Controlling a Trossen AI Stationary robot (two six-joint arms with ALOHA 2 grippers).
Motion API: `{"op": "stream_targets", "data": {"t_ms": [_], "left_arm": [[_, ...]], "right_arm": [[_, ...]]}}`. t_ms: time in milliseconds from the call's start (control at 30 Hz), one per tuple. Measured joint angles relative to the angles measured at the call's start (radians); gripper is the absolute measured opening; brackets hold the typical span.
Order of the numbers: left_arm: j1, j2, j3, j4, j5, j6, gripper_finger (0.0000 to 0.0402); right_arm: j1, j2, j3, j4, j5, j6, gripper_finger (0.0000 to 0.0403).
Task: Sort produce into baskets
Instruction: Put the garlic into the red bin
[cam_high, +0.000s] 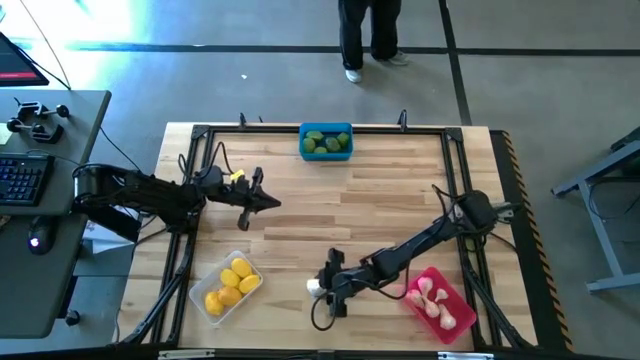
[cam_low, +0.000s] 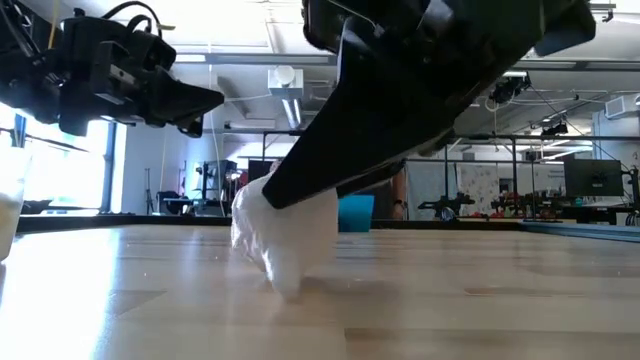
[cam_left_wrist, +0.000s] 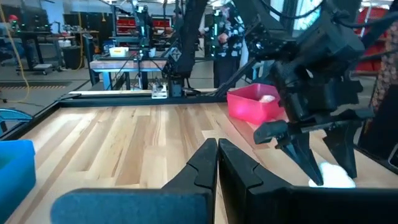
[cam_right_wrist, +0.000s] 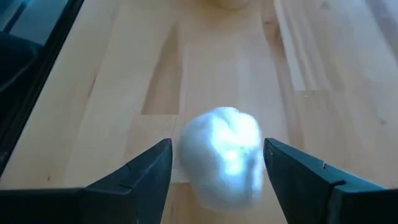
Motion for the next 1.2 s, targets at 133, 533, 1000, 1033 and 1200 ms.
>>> {"op": "stream_targets", "data": {"t_ms": [133, 533, 1000, 1033, 1200], "left_arm": [[-0.022, 0.000, 0.000, -0.009, 0.001, 0.009, 0.0000], [-0.083, 0.000, 0.000, -0.018, -0.066, 0.008, 0.0000], [-0.186, 0.000, 0.000, -0.026, -0.181, 0.007, 0.0000], [-0.189, 0.000, 0.000, -0.026, -0.182, 0.007, 0.0000], [-0.194, 0.000, 0.000, -0.025, -0.183, 0.008, 0.0000]], "right_arm": [[-0.007, 0.012, 0.000, 0.014, -0.041, 0.016, 0.0242], [-0.008, -0.007, 0.001, -0.005, -0.059, 0.151, 0.0081], [0.121, -0.366, 0.001, -0.669, 0.011, 0.685, 0.0081], [0.142, -0.390, 0.001, -0.736, 0.001, 0.755, 0.0081], [0.276, -0.494, 0.001, -0.973, -0.008, 1.057, 0.0082]]}}
